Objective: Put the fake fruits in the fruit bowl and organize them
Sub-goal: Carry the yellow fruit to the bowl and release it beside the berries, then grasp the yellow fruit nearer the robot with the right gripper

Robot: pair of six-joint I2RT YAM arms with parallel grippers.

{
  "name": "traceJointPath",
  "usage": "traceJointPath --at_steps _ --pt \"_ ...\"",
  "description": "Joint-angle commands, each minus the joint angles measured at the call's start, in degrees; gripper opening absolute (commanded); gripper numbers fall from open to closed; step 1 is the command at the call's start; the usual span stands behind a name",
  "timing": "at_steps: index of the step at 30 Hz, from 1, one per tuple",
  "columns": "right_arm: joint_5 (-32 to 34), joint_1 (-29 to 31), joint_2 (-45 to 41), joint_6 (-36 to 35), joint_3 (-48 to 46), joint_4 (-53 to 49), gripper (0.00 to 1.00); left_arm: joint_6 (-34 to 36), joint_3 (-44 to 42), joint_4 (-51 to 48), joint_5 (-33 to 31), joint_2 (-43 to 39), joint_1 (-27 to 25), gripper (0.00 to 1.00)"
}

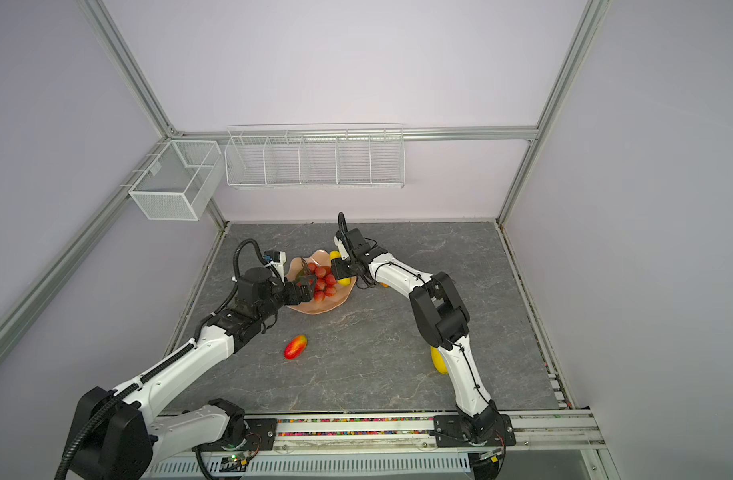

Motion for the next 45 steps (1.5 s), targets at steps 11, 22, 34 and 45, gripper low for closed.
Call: traceJointPath --at_steps 11,22,34,45 --pt "1.3 0.2 -2.8 -1.5 0.4 -0.3 0.90 -0.4 -1.2 1.1 2.0 -1.7 0.5 1.00" --pt "16.6 -2.2 -26.9 5.8 -23.1 -7.4 0.99 3.3 -2.3 11.9 23.2 2.0 0.1 0.99" --pt "31.2 -4.4 -53.5 27.8 -51.6 -40.0 0.99 -1.8 -3.5 29.8 27.4 14.4 -13.7 1.00" --pt "24.1 -5.0 -55.9 28.3 -63.3 -27.4 0.89 -0.7 -3.9 31.0 20.9 16.1 -20.2 1.00"
